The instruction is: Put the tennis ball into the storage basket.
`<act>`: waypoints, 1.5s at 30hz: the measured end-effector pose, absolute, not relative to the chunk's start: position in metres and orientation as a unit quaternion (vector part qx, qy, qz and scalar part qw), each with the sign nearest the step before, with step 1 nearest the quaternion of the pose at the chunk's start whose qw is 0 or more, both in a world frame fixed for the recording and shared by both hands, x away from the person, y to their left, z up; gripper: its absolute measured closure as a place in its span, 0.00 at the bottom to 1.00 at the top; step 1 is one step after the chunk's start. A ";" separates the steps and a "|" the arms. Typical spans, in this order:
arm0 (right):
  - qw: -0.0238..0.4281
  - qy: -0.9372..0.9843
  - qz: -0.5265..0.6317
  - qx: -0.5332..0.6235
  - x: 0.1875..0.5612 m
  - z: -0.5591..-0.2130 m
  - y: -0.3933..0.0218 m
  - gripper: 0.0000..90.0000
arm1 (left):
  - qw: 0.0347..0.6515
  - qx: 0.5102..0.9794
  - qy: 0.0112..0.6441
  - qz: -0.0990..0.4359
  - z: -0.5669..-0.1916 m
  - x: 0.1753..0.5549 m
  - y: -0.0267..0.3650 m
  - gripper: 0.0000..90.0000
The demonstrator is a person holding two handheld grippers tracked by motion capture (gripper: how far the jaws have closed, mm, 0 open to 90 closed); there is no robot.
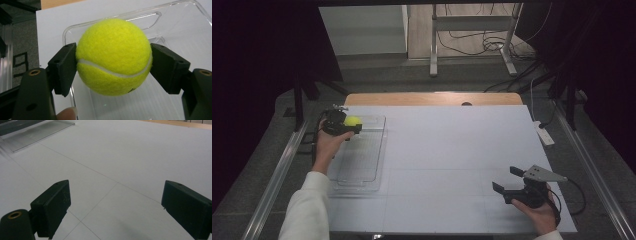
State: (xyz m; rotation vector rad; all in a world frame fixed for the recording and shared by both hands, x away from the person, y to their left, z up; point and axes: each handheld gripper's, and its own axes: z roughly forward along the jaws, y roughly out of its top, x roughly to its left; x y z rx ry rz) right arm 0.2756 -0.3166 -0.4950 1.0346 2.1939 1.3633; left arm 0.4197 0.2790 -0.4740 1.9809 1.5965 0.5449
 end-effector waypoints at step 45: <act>0.178 0.776 0.481 0.366 0.276 -0.496 -0.317 0.10 | 0.186 0.758 0.598 0.183 -0.494 0.435 0.259 0.29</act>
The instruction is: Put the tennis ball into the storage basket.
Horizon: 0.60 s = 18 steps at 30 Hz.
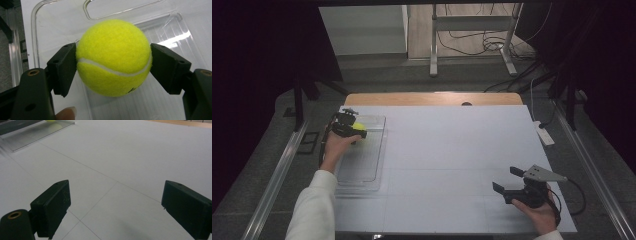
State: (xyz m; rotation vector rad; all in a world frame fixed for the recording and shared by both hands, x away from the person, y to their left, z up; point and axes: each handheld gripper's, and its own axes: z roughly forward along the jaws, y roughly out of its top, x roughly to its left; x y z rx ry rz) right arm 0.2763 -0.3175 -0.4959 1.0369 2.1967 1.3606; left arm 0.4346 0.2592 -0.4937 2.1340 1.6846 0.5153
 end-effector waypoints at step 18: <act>0.178 0.776 0.481 0.367 0.276 -0.495 -0.317 0.10 | 0.245 0.746 0.589 0.192 -0.480 0.426 0.265 0.19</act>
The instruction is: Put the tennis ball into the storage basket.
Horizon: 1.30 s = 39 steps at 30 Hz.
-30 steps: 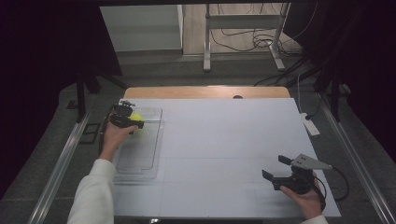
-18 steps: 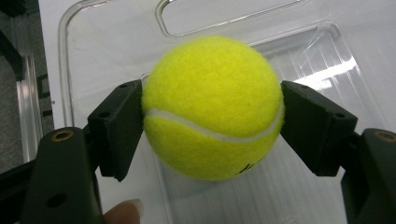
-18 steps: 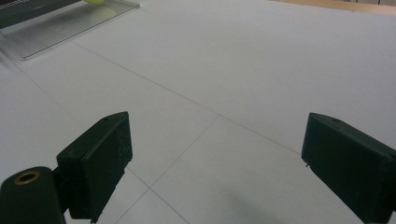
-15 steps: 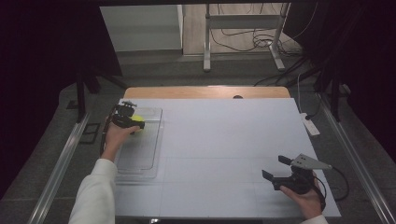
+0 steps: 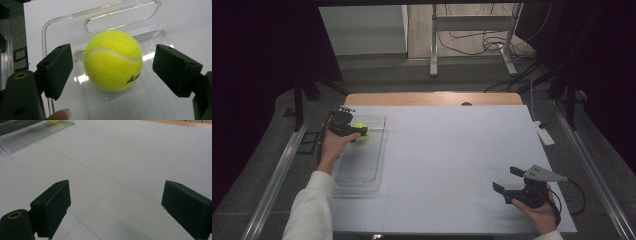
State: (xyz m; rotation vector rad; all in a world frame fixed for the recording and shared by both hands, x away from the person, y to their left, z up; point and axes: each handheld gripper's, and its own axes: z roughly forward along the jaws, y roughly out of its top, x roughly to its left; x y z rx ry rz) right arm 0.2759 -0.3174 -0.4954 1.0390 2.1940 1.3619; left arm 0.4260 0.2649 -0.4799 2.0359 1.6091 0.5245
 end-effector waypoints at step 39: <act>0.179 0.775 0.481 0.368 0.275 -0.495 -0.316 0.09 | 0.408 0.730 0.512 0.197 -0.452 0.364 0.268 0.14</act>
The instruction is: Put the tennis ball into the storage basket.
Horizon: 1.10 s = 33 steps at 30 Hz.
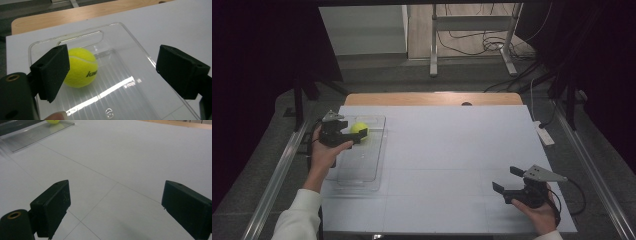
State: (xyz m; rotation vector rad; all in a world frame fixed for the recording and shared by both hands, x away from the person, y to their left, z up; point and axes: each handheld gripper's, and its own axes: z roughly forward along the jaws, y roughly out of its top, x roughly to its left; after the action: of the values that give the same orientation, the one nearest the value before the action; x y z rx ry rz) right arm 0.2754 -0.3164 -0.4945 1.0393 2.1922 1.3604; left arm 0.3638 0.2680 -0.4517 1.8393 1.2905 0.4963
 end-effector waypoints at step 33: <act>0.182 0.773 0.482 0.369 0.276 -0.494 -0.318 0.09 | 0.476 0.739 0.438 0.186 -0.452 0.292 0.235 0.13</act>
State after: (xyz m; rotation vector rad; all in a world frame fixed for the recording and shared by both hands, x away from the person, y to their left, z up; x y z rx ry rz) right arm 0.2764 -0.3182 -0.4937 1.0409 2.1834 1.3615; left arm 0.2917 0.2345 -0.4520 1.8071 1.0714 0.4534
